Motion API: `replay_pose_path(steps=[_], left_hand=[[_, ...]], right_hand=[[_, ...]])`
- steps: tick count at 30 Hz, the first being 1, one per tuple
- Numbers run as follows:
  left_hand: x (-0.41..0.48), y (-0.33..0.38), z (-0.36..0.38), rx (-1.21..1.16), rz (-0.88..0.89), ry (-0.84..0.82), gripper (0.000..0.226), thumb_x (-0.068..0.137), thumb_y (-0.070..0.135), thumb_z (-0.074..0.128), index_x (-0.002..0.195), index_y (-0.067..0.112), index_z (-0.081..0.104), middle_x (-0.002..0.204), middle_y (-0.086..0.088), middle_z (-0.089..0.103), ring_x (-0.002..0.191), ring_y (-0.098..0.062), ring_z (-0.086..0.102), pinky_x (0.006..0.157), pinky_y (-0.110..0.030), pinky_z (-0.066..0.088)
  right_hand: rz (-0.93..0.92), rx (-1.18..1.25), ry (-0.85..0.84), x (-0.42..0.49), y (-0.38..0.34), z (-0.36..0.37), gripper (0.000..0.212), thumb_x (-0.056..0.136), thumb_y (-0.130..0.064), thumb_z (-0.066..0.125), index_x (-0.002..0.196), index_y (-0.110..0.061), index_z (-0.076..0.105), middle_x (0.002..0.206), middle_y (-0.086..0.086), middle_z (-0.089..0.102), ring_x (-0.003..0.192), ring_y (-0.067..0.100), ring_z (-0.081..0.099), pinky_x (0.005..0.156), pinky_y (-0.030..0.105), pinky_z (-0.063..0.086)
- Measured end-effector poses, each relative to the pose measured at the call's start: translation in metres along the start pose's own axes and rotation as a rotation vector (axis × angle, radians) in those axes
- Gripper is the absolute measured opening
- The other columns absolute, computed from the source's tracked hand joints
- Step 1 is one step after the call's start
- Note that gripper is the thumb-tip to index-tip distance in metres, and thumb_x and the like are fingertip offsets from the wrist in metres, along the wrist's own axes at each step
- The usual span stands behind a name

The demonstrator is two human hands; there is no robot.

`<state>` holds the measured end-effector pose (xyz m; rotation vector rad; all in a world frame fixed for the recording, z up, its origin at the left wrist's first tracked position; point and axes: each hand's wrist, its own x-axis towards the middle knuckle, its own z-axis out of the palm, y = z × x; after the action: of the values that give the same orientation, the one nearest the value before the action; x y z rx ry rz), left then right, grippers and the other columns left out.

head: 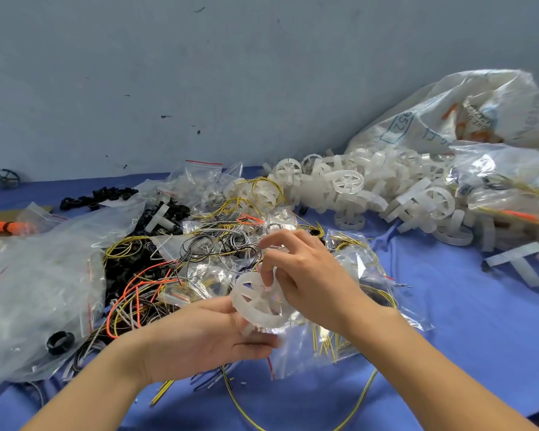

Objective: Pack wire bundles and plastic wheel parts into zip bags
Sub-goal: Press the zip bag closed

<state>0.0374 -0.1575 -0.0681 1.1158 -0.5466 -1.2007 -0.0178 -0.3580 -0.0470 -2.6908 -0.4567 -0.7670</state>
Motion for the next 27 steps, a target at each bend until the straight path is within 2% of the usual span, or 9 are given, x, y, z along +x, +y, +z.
replay_pose_path(steps=[3,7,9,11,13,17,21,25,27], left_hand=[[0.003,0.001,0.010,-0.047,0.016,0.035,0.046,0.093,0.002,0.050,0.139,0.000,0.046,0.140,-0.024,0.050,0.130,-0.042,0.048,0.111,-0.050,0.037],[0.003,0.002,0.020,-0.043,0.038,0.075,0.055,0.084,-0.001,0.048,0.139,-0.003,0.042,0.133,-0.029,0.053,0.126,-0.044,0.050,0.113,-0.056,0.032],[0.004,0.002,0.023,-0.020,0.044,0.086,0.042,0.084,0.000,0.053,0.126,-0.003,0.053,0.111,-0.025,0.058,0.107,-0.040,0.058,0.108,-0.055,0.039],[0.005,0.004,0.024,0.048,0.056,0.143,0.018,0.084,0.007,0.056,0.097,0.002,0.067,0.088,-0.016,0.058,0.086,-0.033,0.061,0.084,-0.044,0.055],[0.005,0.007,0.023,0.182,0.042,0.196,0.018,0.086,0.019,0.062,0.089,0.002,0.066,0.082,-0.013,0.057,0.076,-0.026,0.062,0.065,-0.031,0.053],[0.008,0.009,0.022,0.702,0.045,0.228,0.017,0.099,0.021,0.056,0.105,0.009,0.066,0.082,-0.008,0.058,0.071,-0.017,0.059,0.064,-0.027,0.050],[0.017,0.007,0.037,0.987,0.144,0.286,0.014,0.097,0.027,0.052,0.088,0.028,0.062,0.063,0.009,0.058,0.058,-0.006,0.055,0.057,-0.022,0.046],[0.025,0.006,0.038,1.271,0.191,0.384,0.033,0.086,0.053,0.045,0.076,0.022,0.051,0.059,0.006,0.046,0.053,-0.005,0.038,0.049,-0.021,0.032],[0.032,0.006,0.038,1.474,0.172,0.403,0.025,0.088,0.045,0.046,0.077,0.023,0.049,0.063,0.005,0.047,0.062,-0.008,0.039,0.052,-0.021,0.035]], right_hand=[[0.015,0.067,0.029,0.001,0.001,-0.001,0.032,0.080,0.006,0.047,0.077,-0.022,0.063,0.122,-0.002,0.059,0.110,0.022,0.049,0.091,0.039,0.041],[0.006,0.076,0.020,0.001,0.001,-0.004,0.030,0.077,0.005,0.047,0.067,-0.019,0.061,0.120,-0.001,0.061,0.108,0.023,0.050,0.089,0.038,0.041],[0.009,0.075,0.028,0.000,0.002,-0.005,0.027,0.076,0.001,0.044,0.062,-0.017,0.060,0.117,0.000,0.062,0.106,0.024,0.052,0.087,0.038,0.042],[0.023,0.089,0.057,-0.001,0.003,-0.007,0.030,0.077,-0.006,0.037,0.060,-0.016,0.058,0.115,0.000,0.063,0.104,0.025,0.052,0.085,0.036,0.042],[0.038,0.125,0.090,-0.001,0.003,-0.008,0.031,0.078,-0.008,0.034,0.058,-0.015,0.058,0.113,0.000,0.064,0.102,0.024,0.053,0.085,0.034,0.042],[0.039,0.167,0.142,0.000,-0.002,-0.008,0.030,0.078,-0.012,0.035,0.059,-0.015,0.058,0.108,0.002,0.064,0.098,0.024,0.053,0.082,0.034,0.043],[0.042,0.191,0.169,0.002,-0.010,-0.011,0.029,0.076,-0.015,0.036,0.058,-0.014,0.059,0.104,0.003,0.065,0.093,0.024,0.054,0.079,0.035,0.043],[0.000,0.118,0.136,0.002,-0.018,-0.013,0.028,0.076,-0.013,0.040,0.059,-0.014,0.063,0.100,0.002,0.067,0.089,0.028,0.056,0.079,0.042,0.045],[-0.029,0.074,0.107,0.002,-0.024,-0.013,0.029,0.075,-0.017,0.038,0.060,-0.016,0.063,0.100,0.001,0.067,0.090,0.028,0.056,0.079,0.042,0.045]])
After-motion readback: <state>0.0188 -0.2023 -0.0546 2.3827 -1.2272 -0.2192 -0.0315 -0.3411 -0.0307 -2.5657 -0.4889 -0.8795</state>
